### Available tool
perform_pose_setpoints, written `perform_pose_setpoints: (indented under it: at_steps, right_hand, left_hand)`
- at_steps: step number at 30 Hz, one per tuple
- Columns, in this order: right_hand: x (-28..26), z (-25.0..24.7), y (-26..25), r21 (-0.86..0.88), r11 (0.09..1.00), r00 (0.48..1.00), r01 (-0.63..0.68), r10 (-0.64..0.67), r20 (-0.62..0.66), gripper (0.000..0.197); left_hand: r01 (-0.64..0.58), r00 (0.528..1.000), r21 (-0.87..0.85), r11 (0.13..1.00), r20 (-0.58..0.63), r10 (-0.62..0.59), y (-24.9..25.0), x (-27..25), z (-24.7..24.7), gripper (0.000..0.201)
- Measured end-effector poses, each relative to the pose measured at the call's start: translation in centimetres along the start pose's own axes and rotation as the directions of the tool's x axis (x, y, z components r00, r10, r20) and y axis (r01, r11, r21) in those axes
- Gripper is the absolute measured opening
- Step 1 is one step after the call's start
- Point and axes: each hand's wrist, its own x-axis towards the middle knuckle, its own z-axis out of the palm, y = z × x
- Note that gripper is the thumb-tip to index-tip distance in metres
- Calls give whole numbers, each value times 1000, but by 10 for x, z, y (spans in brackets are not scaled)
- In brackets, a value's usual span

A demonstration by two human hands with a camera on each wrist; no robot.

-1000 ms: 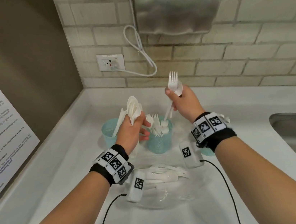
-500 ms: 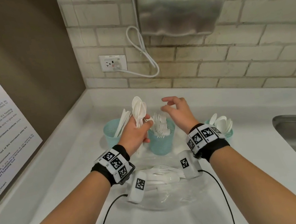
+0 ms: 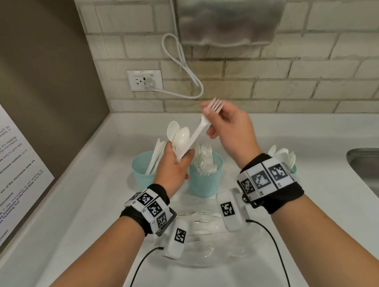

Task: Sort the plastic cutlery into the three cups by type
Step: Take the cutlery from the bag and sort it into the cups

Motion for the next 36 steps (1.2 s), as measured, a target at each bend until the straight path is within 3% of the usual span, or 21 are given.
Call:
perform_pose_setpoints:
  at_steps: [4,6,11,13,14,17,20,22,24,29,32,34,36]
  right_hand:
    - [13,-16,1,-41,995,993,91,-94,-77,26]
    - [16,-18,21,-167,984,995,67,-77,-57,29]
    - [3,-13,83,-349,929,992,-122,129,-3,36]
    - [-4,-11,95,-427,867,945,-257,319,78,39]
    - [-10,-12,93,-437,838,920,-325,387,58,39]
    - [-18,-20,76,-403,852,928,-334,372,19,42]
    - [-23,-25,50,-258,944,959,-203,246,142,63]
    - [-23,-27,41,-211,969,960,-127,174,221,54]
    - [-21,-35,40,-215,968,971,-130,168,169,47]
    - [-19,-73,40,-312,941,991,-132,118,-65,22]
    - [-15,-101,38,-358,922,984,-147,98,-150,18]
    - [-11,-120,38,-391,903,970,-180,98,-221,15]
    - [-6,-139,38,-383,899,953,-210,102,-284,13]
  left_hand:
    - [93,995,-115,989,-20,-96,-2,0,-5,10]
    - [204,979,-295,933,40,-201,2,-2,-5,25]
    - [338,939,-530,778,251,-237,4,-2,-6,30]
    - [372,922,-535,759,310,-233,4,-4,-3,28]
    - [388,913,-530,754,336,-233,6,-6,-1,27]
    - [402,898,-491,773,377,-228,13,-7,7,28]
    - [306,914,-331,893,365,-178,17,-7,22,25]
    - [158,926,-172,972,367,-86,17,-6,37,19]
    - [6,908,-66,998,418,22,19,-4,57,25]
    - [-168,841,47,985,527,118,38,-5,103,56]
    - [-193,840,75,978,528,125,43,-1,129,47]
    - [-241,830,223,944,552,82,43,2,142,37]
    - [-337,805,387,858,592,49,36,5,149,43]
